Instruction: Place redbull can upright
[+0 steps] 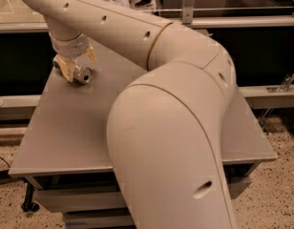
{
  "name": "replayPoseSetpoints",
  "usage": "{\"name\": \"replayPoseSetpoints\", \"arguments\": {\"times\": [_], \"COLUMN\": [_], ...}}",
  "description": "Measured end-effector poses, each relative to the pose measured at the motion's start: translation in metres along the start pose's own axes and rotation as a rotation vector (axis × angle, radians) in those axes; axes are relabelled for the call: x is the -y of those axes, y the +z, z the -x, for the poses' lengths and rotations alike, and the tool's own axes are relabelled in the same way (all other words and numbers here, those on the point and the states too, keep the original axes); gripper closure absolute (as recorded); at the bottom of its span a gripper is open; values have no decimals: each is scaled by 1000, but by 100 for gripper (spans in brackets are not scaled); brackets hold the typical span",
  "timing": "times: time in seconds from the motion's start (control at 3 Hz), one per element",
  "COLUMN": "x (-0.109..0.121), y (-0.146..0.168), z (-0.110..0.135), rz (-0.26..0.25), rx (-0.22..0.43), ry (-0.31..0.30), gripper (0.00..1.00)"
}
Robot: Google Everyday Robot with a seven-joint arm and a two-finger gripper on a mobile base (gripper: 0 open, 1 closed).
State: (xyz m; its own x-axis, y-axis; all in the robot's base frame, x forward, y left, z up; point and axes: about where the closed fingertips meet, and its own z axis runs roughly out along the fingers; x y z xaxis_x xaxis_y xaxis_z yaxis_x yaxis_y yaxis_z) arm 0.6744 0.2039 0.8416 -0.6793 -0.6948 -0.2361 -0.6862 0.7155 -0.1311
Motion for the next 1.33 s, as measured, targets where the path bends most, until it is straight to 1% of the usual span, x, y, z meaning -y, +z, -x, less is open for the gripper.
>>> {"name": "replayPoseSetpoints", "arguments": {"times": [0.33,0.67,1.0,1.33], "x": [5,7,11,13], "y": [-11,-22,-32,-37], "z": [2,3,3,-3], "rz": [16,65,124,227], "rx": [22,55,92,114], "ry": [14,30,59,138], "gripper": [62,86,100,100]}}
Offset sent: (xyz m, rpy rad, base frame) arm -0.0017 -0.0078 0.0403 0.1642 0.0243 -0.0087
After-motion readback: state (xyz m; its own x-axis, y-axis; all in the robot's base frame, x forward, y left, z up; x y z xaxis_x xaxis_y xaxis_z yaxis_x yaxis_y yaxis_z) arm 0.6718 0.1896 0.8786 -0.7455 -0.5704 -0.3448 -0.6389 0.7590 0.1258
